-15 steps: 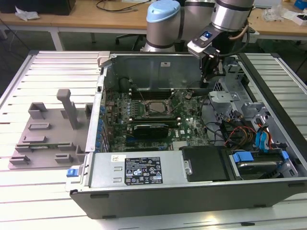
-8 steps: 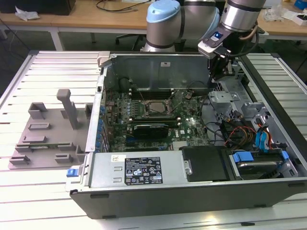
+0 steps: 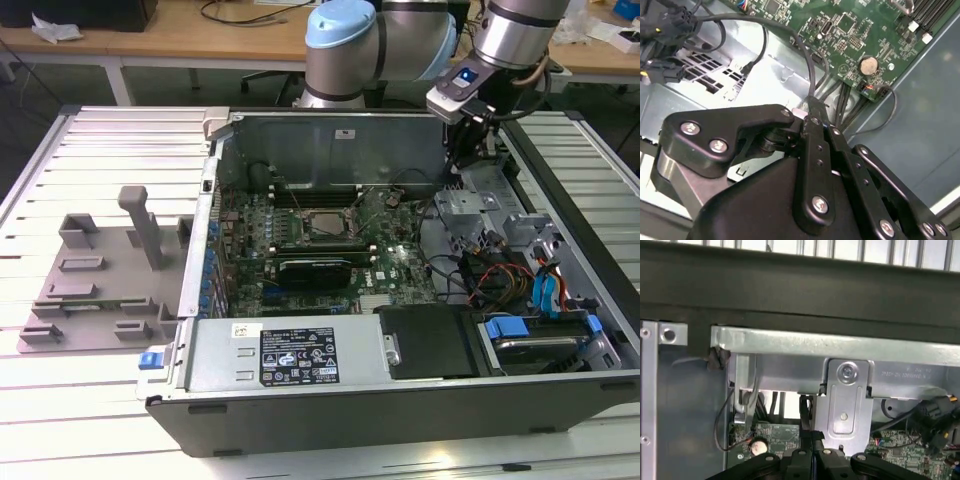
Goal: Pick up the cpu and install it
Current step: 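Close the cpu cover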
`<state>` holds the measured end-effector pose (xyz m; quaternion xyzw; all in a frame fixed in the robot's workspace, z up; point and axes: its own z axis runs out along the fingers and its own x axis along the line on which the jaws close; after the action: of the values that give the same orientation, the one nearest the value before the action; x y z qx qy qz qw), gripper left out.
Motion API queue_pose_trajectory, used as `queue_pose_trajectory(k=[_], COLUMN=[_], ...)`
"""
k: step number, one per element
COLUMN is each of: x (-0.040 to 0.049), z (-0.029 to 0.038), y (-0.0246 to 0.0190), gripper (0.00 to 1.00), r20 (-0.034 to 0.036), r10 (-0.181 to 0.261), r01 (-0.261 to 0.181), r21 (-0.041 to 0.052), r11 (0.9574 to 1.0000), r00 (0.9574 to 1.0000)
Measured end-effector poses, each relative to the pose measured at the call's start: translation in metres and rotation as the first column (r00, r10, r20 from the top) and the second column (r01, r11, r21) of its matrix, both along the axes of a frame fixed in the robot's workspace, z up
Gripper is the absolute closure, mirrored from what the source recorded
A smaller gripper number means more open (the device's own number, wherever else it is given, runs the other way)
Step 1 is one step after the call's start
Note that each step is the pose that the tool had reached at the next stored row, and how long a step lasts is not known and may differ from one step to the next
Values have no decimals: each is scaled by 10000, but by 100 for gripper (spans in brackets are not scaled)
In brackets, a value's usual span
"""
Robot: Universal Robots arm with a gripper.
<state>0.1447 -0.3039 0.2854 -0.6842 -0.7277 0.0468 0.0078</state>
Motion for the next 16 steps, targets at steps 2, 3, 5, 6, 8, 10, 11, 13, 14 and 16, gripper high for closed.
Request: queue_pose_trajectory(k=[2, 3, 5, 6, 8, 10, 11, 13, 14, 16], x=[-130, -165, -257, -292, -351, -434, -467, -544, -595, -697], z=[-8, -11, -46, -65, -99, -146, -166, -205, -227, -266], y=[1, 1, 1, 1, 1, 1, 1, 1, 1, 1], gripper=[89, 89, 89, 89, 89, 89, 89, 89, 89, 89], r20=[-2, -2, -2, -2, -2, -2, -1, -2, -2, -2], r10=[3, 2, 2, 3, 2, 2, 4, 3, 2, 2], r01=[-3, -2, -2, -3, -2, -2, -4, -3, -2, -2], r21=[8, 7, 6, 6, 8, 7, 9, 8, 6, 8], r11=[10000, 10000, 10000, 10000, 10000, 10000, 10000, 10000, 10000, 10000], r00=[10000, 10000, 10000, 10000, 10000, 10000, 10000, 10000, 10000, 10000])
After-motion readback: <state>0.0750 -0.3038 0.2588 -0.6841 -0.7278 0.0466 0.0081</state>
